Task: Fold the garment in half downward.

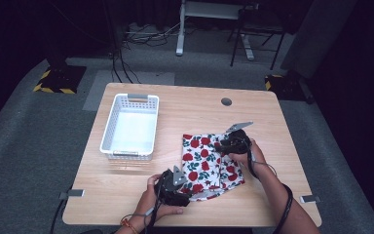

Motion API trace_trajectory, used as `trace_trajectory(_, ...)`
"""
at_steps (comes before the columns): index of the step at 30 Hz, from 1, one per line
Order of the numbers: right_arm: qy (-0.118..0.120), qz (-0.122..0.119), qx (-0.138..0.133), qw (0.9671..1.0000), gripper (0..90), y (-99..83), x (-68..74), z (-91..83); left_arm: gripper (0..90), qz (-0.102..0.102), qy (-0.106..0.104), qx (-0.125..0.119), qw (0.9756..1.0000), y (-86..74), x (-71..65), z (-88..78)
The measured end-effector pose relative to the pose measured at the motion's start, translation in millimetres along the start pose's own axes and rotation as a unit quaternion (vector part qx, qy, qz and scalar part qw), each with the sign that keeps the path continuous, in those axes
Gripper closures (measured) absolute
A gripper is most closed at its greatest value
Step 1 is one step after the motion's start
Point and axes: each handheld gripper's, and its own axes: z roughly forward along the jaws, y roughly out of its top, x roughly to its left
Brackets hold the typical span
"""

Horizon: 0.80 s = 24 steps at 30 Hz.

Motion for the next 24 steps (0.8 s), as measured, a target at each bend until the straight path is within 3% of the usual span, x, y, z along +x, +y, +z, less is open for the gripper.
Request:
trace_trajectory(2,0.002,0.004,0.002,1.0000,60.7,0.4,0.6,-0.2,25.2,0.008,-0.010,0.011,0.9999,0.4,-2.9,6.8)
trace_trajectory(3,0.006,0.005,0.004,1.0000,62.0,0.7,0.2,-0.4,25.2,0.014,-0.001,0.014,0.9998,1.5,-4.8,10.0)
trace_trajectory(4,0.008,0.005,0.004,0.9999,62.9,0.7,-0.6,-0.5,25.1,0.017,-0.004,0.011,0.9998,3.3,-4.7,12.2)
trace_trajectory(9,0.022,0.022,-0.003,0.9995,71.7,-1.8,-5.8,-1.4,24.9,0.015,-0.002,0.015,0.9998,16.0,-2.3,22.7)
trace_trajectory(11,0.033,0.029,-0.006,0.9990,74.7,-3.4,-8.7,-1.7,33.7,0.017,-0.003,0.011,0.9998,20.2,1.0,24.7)
trace_trajectory(15,0.039,0.034,-0.011,0.9986,78.2,-5.0,-11.5,-1.8,62.0,0.013,0.002,-0.003,0.9999,22.2,9.2,26.2)
trace_trajectory(17,0.035,0.029,-0.009,0.9989,79.8,-4.6,-10.0,-2.0,70.9,0.026,0.009,-0.004,0.9996,22.0,13.0,25.6)
trace_trajectory(18,0.035,0.027,-0.009,0.9990,80.2,-4.4,-9.8,-2.0,73.9,0.033,0.024,-0.002,0.9992,21.6,13.8,24.6)
trace_trajectory(24,0.044,0.026,-0.006,0.9987,81.0,-2.8,-7.0,-0.8,77.1,0.029,0.023,0.002,0.9993,13.6,26.3,15.6)
